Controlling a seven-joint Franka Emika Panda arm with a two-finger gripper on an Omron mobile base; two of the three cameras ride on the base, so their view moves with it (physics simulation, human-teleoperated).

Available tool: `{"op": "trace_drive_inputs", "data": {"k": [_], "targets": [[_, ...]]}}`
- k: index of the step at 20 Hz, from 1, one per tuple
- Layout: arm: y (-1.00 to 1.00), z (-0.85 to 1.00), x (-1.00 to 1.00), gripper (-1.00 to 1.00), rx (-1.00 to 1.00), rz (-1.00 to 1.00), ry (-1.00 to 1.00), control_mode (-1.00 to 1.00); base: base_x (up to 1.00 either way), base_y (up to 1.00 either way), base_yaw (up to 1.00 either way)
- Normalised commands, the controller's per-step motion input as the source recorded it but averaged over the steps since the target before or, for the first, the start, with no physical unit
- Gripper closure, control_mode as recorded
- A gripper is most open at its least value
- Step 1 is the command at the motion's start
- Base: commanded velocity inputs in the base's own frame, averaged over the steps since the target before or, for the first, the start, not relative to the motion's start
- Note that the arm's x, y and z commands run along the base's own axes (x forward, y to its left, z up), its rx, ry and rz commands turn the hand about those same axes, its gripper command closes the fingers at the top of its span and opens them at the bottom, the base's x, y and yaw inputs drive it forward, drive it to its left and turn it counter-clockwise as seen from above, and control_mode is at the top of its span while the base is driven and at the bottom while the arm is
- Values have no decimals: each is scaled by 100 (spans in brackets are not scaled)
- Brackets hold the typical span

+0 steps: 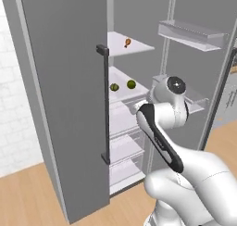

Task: Place one lime and one chicken drumstick in each tupperware on the nearby counter, to pack two identical lunches.

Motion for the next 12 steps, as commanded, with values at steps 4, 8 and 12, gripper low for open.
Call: {"op": "trace_drive_inputs", "data": {"k": [4, 8, 12], "targets": [[0, 0, 0, -100, 0, 0, 0, 100, 17, -43, 5], [0, 0, 0, -100, 0, 0, 0, 100, 33, -29, 1], [0, 0, 0, -100, 0, 0, 0, 100, 55, -18, 0]]}}
